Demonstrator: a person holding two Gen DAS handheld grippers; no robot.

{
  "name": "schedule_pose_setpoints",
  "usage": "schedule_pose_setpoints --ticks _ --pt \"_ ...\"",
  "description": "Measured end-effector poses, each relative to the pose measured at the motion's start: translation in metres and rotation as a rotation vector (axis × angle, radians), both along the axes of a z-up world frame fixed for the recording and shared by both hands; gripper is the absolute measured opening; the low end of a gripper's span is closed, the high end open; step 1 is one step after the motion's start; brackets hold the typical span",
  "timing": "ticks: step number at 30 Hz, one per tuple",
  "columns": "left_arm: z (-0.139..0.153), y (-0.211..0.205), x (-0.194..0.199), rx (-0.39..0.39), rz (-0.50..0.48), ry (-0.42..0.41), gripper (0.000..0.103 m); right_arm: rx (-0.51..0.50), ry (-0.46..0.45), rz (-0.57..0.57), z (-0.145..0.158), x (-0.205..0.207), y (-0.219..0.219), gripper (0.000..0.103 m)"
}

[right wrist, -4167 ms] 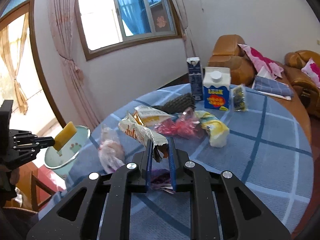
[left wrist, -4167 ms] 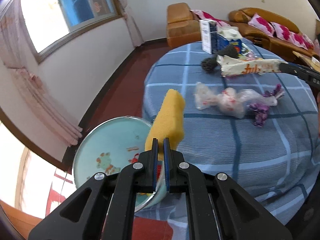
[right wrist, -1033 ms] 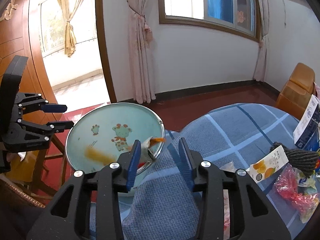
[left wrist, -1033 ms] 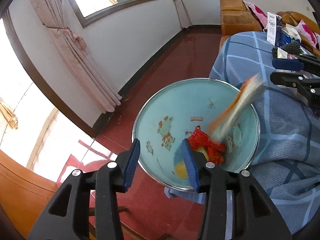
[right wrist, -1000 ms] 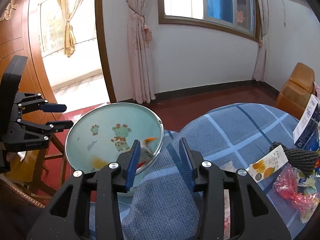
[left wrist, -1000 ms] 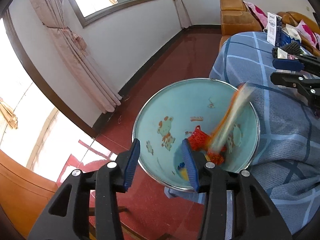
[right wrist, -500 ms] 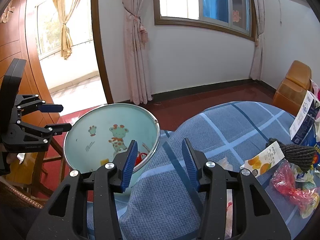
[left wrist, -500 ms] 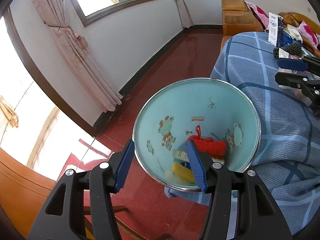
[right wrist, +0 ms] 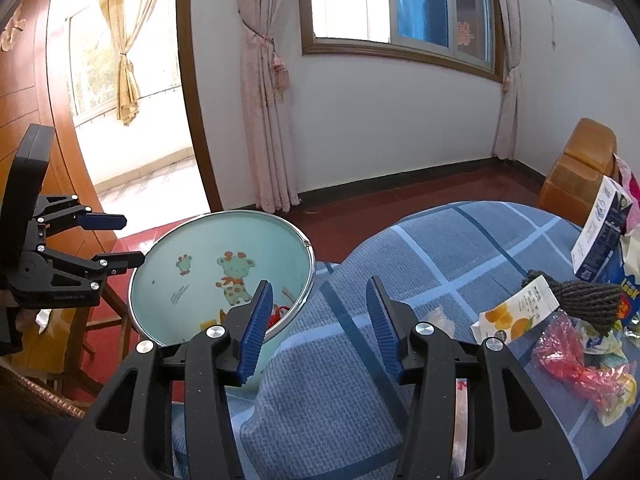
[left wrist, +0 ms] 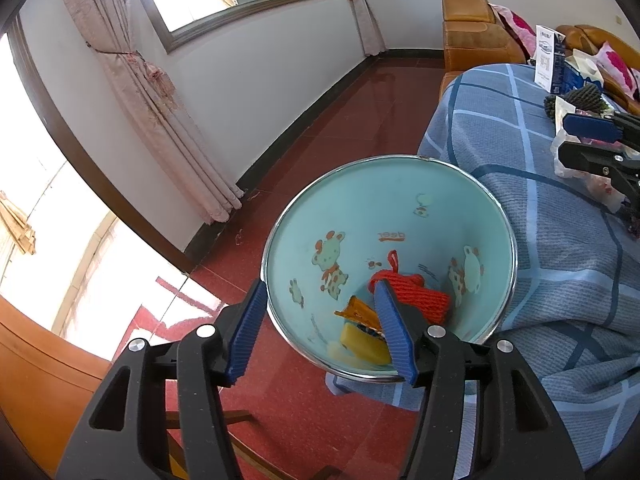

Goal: Collect trash
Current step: 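Grasp the purple bag with the right gripper while the left grasps the clear plastic bags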

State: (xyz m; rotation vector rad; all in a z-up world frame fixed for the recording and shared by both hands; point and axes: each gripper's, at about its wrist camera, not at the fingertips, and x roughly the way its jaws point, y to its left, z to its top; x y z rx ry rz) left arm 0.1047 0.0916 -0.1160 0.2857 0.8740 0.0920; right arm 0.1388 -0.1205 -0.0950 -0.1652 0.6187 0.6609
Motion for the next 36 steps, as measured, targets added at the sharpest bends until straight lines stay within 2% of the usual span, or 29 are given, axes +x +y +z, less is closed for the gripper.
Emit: schedule_pose_setpoints --ticks 3,11,17,21,25,32,36 --pt "-0.001 -0.003 -0.001 0.000 -0.005 0.003 0.060 0.009 0.002 -0.019 0.002 -0.003 -0.006 0.049" --pt "-0.015 -0.026 -0.004 -0.007 -0.057 0.037 0.060 0.041 0.018 -0.133 0.009 -0.017 -0.051 0.051" --pt "-0.022 -0.050 -0.009 -0.010 -0.118 0.055 0.061 0.083 0.030 -0.325 0.014 -0.034 -0.126 0.053" --pt "-0.022 -0.064 -0.010 -0.011 -0.154 0.052 0.062 0.078 0.062 -0.487 0.005 -0.045 -0.177 0.054" --pt "-0.023 -0.075 -0.009 -0.019 -0.179 0.057 0.062 0.077 0.113 -0.577 -0.011 -0.052 -0.207 0.054" --pt "-0.019 -0.088 -0.001 -0.028 -0.198 0.048 0.062 0.064 0.230 -0.586 -0.037 -0.044 -0.218 0.054" --pt "-0.018 -0.094 0.000 -0.029 -0.212 0.044 0.063 0.063 0.278 -0.554 -0.044 -0.037 -0.213 0.043"
